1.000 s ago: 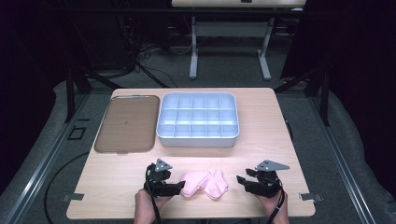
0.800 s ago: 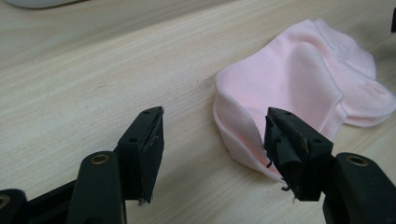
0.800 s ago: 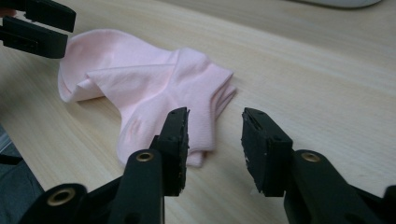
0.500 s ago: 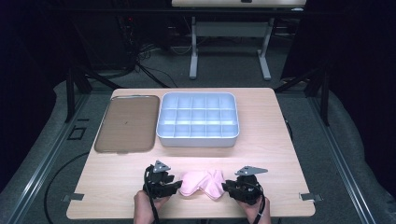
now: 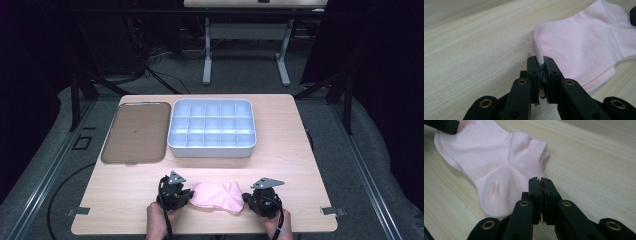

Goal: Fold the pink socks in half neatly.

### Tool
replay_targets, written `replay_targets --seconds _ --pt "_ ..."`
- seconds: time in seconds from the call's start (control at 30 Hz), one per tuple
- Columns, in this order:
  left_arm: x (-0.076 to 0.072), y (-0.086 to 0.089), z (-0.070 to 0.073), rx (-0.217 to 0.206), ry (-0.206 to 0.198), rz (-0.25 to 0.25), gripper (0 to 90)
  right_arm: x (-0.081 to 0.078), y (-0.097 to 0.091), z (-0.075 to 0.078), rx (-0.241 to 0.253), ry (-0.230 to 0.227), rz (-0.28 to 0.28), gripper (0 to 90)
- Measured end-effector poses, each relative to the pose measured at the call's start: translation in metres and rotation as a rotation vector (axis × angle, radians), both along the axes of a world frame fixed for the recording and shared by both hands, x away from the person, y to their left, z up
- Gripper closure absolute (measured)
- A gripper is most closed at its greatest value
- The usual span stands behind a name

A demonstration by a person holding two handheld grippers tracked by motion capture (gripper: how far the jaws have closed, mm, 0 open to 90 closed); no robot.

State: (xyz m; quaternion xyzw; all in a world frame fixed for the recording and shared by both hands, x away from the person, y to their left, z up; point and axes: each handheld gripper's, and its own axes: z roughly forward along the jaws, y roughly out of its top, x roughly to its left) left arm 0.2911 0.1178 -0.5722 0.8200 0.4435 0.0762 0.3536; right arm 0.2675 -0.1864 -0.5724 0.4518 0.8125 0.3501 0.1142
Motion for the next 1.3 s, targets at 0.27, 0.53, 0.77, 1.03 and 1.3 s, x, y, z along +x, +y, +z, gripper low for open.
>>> replay_targets --seconds 0.27,0.53,0.77,1.03,1.3 --pt "-0.002 0.005 0.003 -0.072 0.053 0.009 70.9 0.003 -0.003 0.000 -0.003 -0.017 0.003 86.4" --pt "0.002 0.013 0.019 -0.099 0.006 0.041 60.4 0.000 -0.022 0.009 0.131 -0.021 -0.060 76.7" --pt "0.003 0.003 0.004 -0.030 0.019 0.027 74.1 0.005 -0.011 -0.003 0.098 0.022 -0.062 74.7" --pt "-0.002 0.000 0.000 -0.032 0.015 0.033 85.8 0.009 -0.011 -0.005 0.084 0.023 -0.031 86.3" --pt "-0.005 -0.001 -0.002 -0.067 0.027 0.044 86.3 0.011 -0.014 -0.002 0.088 0.015 -0.043 88.5"
